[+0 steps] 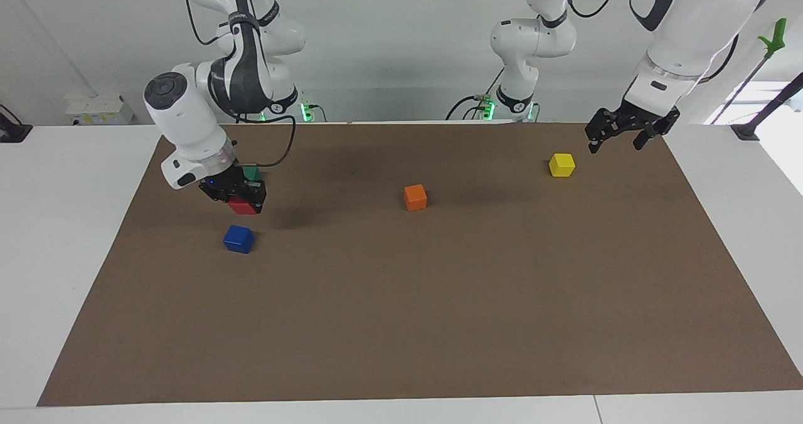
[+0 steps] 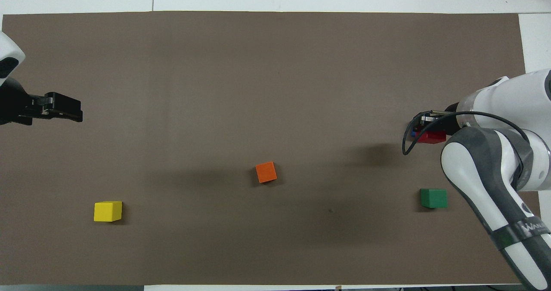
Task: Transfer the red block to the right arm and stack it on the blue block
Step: 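Carry the red cube with the right gripper above the blue cube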
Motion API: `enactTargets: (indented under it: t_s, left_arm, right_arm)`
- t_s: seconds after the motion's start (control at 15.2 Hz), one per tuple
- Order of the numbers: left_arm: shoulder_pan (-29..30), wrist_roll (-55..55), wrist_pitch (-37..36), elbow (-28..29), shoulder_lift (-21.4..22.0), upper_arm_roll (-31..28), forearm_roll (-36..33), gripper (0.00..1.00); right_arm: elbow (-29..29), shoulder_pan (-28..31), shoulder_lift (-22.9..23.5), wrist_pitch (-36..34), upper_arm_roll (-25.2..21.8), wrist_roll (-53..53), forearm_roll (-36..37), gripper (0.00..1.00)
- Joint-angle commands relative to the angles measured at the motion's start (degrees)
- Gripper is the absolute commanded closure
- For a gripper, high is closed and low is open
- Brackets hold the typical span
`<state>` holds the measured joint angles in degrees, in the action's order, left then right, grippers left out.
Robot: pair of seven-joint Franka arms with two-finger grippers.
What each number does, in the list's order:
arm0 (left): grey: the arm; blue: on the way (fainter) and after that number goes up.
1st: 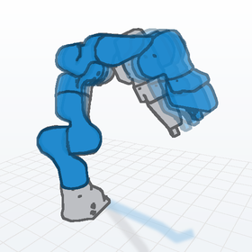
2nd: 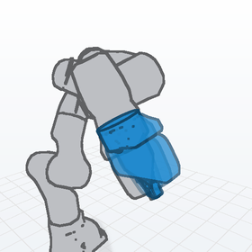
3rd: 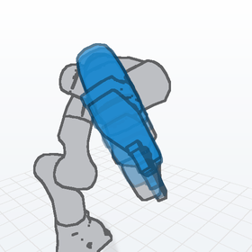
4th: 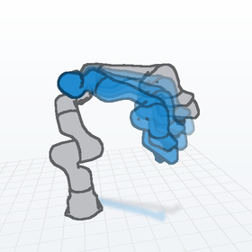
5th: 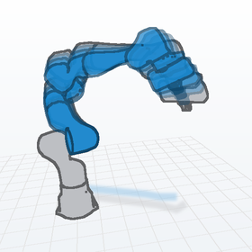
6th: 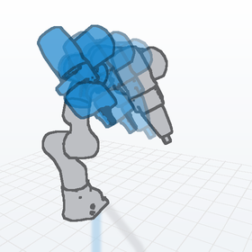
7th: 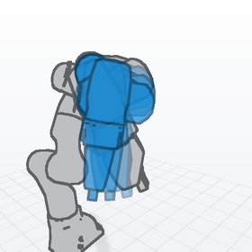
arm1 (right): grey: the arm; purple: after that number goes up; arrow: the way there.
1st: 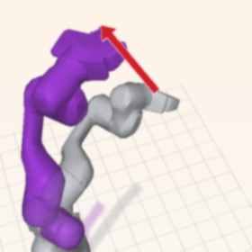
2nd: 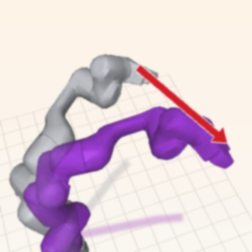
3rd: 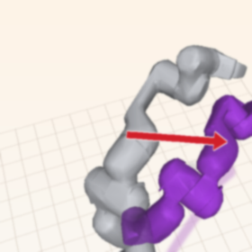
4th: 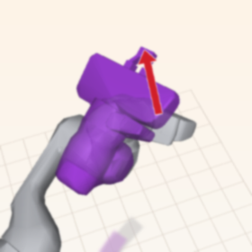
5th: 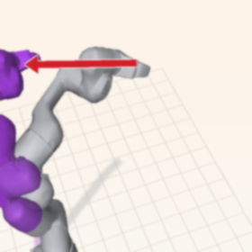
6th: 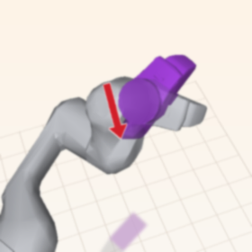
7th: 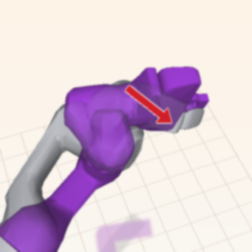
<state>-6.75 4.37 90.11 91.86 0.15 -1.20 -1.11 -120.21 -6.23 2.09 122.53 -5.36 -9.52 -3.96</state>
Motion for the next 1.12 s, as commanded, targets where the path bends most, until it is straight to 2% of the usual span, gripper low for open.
enactTargets:
  t_s: [0.0,0.26,0.39,0.59,1.05]
  left_arm:
    - [0.4,-0.3,-1.3,1.0,1.7,0.5,0.8,0.0]
    - [0.4,-1.5,2.0,1.8,2.1,0.5,0.8,0.0]
    - [0.4,-1.5,1.4,1.9,2.1,0.4,2.0,0.0]
    - [0.1,-0.9,0.9,2.3,2.4,0.4,2.1,0.0]
    - [-0.3,-0.9,0.9,3.0,2.7,0.4,2.1,0.0]
  right_arm:
    - [-1.3,1.8,1.5,4.5,0.6,-0.1,2.6,1.0]
    - [-3.0,2.5,3.7,11.8,0.6,-1.2,2.8,1.0]
    - [-4.0,2.5,4.1,14.2,0.6,-1.4,3.8,1.0]
    - [-4.0,2.8,5.5,16.2,0.5,-2.3,4.8,1.0]
    - [-4.2,3.9,5.6,16.2,0.6,-3.2,4.8,1.0]
